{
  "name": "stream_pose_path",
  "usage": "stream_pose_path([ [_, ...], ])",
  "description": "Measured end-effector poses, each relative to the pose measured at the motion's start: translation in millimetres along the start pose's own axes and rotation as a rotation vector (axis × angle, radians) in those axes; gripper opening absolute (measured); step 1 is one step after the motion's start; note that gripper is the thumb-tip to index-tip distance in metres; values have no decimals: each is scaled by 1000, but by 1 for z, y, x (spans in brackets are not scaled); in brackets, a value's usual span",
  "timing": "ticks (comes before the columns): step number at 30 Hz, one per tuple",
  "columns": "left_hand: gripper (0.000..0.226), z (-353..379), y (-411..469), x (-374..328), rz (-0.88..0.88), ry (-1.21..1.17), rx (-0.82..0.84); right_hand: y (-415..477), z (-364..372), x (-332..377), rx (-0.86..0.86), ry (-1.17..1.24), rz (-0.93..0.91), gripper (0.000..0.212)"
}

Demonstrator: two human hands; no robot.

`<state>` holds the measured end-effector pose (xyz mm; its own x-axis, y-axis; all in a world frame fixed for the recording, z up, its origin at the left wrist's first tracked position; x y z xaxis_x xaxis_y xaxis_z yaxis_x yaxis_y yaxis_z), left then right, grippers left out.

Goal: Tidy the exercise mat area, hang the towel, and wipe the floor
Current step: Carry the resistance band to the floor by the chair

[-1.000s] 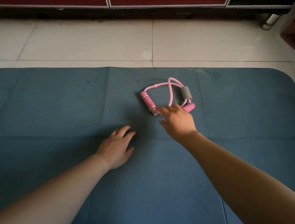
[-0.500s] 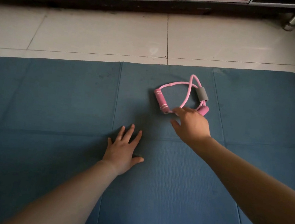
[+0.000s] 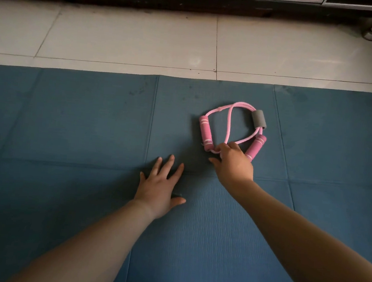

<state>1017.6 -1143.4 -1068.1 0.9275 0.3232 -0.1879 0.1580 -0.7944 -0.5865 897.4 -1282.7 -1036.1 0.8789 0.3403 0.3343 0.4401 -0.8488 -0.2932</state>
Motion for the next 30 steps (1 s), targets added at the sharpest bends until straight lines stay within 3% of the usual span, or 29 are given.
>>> stream_pose_path([
  [5,87,-1,1,0,3,5,7,-23,-16,-15,-27,122,-33,20],
  [11,76,-27,-19,3,29,57,159,-66,-56,-28,85,-39,-22,18],
  [14,71,-67,-65,-16,81,-54,48,-112,-93,-17,128,-37,11,15],
  [18,65,-127,-171,-47,191,-220,-9,-191,-149,21,266,8,20,14],
  [22,62,-198,-299,-58,149,-369,-3,-274,-230,78,402,75,73,4],
  [30,59,-378,-570,-88,22,-579,-131,-417,-446,224,339,353,-36,7],
])
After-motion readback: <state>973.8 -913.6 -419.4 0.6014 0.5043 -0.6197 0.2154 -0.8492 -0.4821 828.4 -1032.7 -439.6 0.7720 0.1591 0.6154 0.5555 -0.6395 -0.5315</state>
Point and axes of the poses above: each hand's wrist, its own y-axis towards the middle knuckle, its own z-axis out of the palm, x = y × z, the point moved 7 cm from there along y, towards the middle knuckle, and after that the axes turned 3 degrees about x, right-handed, at the moved point
